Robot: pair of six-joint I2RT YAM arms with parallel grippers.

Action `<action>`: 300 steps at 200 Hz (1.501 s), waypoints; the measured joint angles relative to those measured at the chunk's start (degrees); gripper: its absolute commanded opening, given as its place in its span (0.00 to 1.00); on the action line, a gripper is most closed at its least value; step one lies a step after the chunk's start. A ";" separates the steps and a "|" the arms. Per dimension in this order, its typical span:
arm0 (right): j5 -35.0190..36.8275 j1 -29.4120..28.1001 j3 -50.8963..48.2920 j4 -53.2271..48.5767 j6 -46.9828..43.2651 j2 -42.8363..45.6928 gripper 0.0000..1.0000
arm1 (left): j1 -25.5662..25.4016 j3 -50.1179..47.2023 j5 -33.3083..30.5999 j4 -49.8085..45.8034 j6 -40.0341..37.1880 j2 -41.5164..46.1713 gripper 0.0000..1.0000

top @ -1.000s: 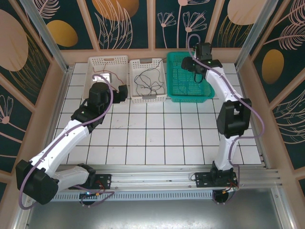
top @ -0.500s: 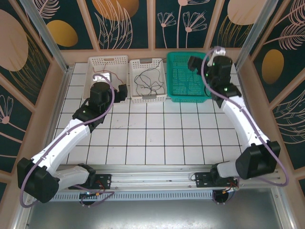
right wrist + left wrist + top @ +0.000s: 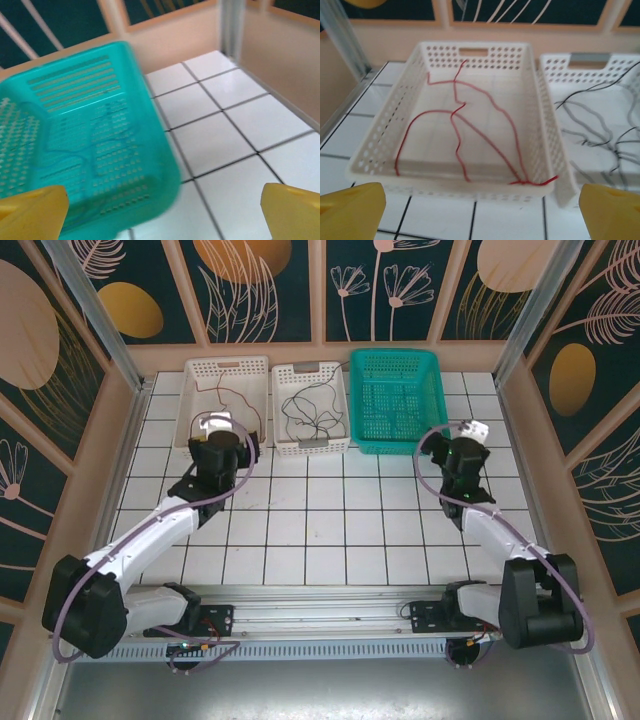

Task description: Untangle the cables

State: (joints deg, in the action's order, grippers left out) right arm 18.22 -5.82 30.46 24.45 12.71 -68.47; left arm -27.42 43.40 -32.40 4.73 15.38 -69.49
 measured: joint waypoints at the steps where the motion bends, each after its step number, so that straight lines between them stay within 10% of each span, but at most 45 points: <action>1: -0.02 0.22 -0.20 0.24 0.04 -0.04 0.99 | 0.00 -0.50 -0.26 0.39 -0.07 0.02 0.99; 118: -2.12 8.02 -12.72 26.43 -1.66 -8.31 0.99 | 8.83 -16.11 -6.82 23.19 -7.39 -4.09 0.98; 269: 5.75 -0.48 -16.37 42.69 -11.34 -16.98 0.99 | 24.76 -24.76 13.88 55.45 -11.91 -16.20 0.99; 300: -6.32 6.29 -22.21 52.83 -11.08 -18.51 0.99 | 25.51 -26.47 19.21 60.08 -11.91 -16.50 0.99</action>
State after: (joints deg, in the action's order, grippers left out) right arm 11.90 0.47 8.25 77.28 1.63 -86.98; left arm -1.91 16.93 -13.19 64.82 3.46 -86.00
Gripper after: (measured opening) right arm 0.990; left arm 0.988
